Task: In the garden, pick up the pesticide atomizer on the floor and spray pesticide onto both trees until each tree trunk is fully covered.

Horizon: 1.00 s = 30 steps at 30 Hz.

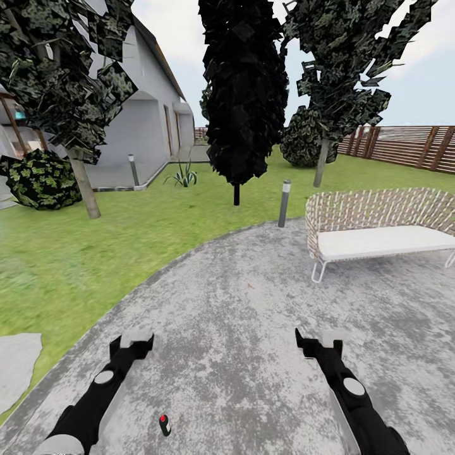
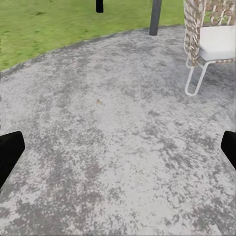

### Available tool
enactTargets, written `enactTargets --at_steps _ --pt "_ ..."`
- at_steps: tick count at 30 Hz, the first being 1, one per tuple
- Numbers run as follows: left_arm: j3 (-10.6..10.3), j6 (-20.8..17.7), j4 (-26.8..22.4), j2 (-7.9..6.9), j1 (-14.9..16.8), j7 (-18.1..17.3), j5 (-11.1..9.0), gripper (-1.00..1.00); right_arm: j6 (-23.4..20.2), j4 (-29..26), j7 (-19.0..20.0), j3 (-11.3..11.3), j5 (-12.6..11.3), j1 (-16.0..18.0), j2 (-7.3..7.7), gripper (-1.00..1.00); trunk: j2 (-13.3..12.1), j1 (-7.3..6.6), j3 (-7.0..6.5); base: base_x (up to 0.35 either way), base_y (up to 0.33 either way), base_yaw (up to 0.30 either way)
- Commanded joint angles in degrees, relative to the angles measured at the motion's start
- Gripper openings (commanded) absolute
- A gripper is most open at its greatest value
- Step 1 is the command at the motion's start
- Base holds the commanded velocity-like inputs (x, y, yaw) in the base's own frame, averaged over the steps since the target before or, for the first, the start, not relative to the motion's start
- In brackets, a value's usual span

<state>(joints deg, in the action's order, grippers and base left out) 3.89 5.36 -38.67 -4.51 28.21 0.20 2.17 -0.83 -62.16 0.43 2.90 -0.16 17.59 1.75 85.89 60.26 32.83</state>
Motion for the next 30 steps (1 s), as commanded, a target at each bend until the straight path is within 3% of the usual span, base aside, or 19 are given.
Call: enactTargets --at_steps 1,5,11,20,30 --pt "-0.04 -1.29 -1.18 -0.12 -0.06 -0.11 0.48 1.0 -0.05 -1.22 0.01 0.0 -0.04 0.01 0.0 1.0 0.0 0.0 0.0 0.0 0.0 0.0" --pt "-0.1 -5.17 -3.82 -0.22 -0.05 -0.22 1.94 1.0 -0.17 -5.04 -0.02 -0.05 -0.09 0.06 -0.06 1.0 1.6 0.88 0.72 0.0 0.0 0.0" --pt "-0.04 -7.5 -5.31 0.24 0.19 0.1 3.49 1.0 -0.03 -7.03 0.2 0.01 -0.18 0.02 0.06 1.0 4.01 2.2 1.8 0.0 0.0 0.0" --pt "0.06 -6.98 -1.33 0.88 0.54 0.4 3.09 1.0 -0.28 -9.84 0.16 -0.06 0.0 -0.01 0.1 1.0 7.62 4.17 3.49 0.0 0.0 0.0" --pt "0.64 -5.43 2.72 0.34 0.2 0.41 3.01 1.0 -0.29 -9.65 0.02 0.0 0.08 -0.01 0.1 1.0 11.63 6.37 6.08 0.0 0.0 0.031"
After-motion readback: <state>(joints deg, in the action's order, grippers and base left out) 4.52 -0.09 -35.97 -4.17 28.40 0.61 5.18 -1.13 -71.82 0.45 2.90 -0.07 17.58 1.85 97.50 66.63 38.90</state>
